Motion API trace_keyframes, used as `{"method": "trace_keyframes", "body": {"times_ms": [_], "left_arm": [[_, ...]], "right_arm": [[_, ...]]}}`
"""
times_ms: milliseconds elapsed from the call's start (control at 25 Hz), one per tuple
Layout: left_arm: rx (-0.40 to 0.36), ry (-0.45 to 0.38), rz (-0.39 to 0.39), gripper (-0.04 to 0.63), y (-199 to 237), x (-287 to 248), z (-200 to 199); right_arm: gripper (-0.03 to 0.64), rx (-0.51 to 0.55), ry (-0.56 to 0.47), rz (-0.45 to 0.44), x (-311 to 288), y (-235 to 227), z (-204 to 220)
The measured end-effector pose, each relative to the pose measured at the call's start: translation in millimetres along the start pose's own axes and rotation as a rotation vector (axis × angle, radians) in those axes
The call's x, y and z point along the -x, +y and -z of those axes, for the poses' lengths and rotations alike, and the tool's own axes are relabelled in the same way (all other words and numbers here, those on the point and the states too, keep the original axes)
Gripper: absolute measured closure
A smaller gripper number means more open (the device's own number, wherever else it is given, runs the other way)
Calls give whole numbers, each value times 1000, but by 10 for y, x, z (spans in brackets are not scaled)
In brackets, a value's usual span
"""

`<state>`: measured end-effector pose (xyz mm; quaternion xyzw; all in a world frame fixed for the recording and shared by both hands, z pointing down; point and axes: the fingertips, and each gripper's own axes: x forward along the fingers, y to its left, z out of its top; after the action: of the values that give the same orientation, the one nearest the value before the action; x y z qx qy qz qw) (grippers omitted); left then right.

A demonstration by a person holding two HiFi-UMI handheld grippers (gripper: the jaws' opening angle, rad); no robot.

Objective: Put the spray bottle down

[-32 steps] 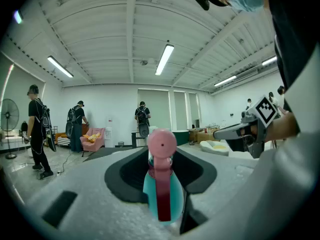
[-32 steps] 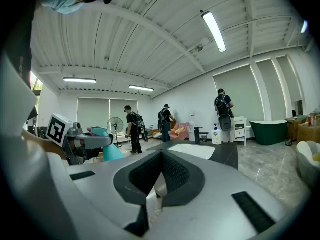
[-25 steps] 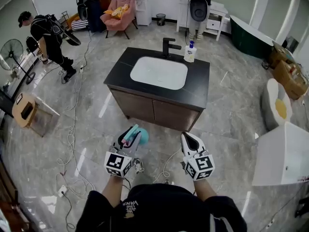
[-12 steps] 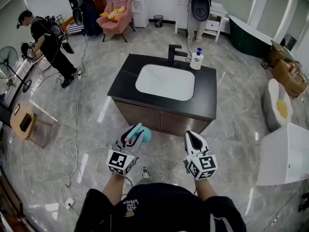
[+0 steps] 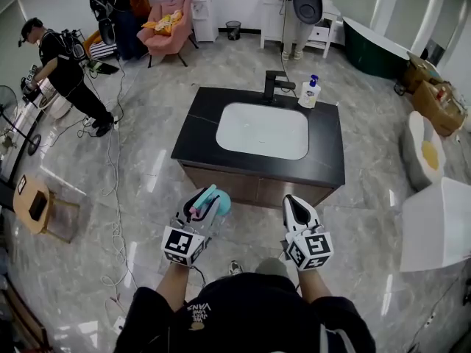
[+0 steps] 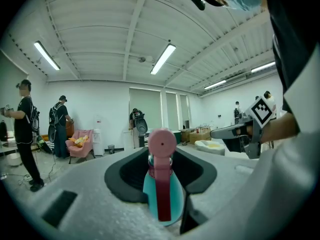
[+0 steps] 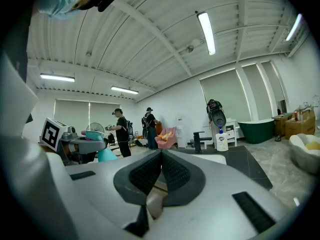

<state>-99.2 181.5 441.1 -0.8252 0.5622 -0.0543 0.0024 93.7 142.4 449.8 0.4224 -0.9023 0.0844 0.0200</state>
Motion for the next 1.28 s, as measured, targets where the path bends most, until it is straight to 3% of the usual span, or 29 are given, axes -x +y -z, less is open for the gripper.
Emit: {"method": "trace_keyframes", "body": {"times_ms": [480, 1280], "left_arm": [[17, -2, -28, 443, 533, -433, 51], [5, 16, -162, 443, 1039, -1960, -9]], "right_arm": [[615, 13, 37, -11, -619, -171, -4], [615, 18, 75, -158, -1901, -1294, -119]]}}
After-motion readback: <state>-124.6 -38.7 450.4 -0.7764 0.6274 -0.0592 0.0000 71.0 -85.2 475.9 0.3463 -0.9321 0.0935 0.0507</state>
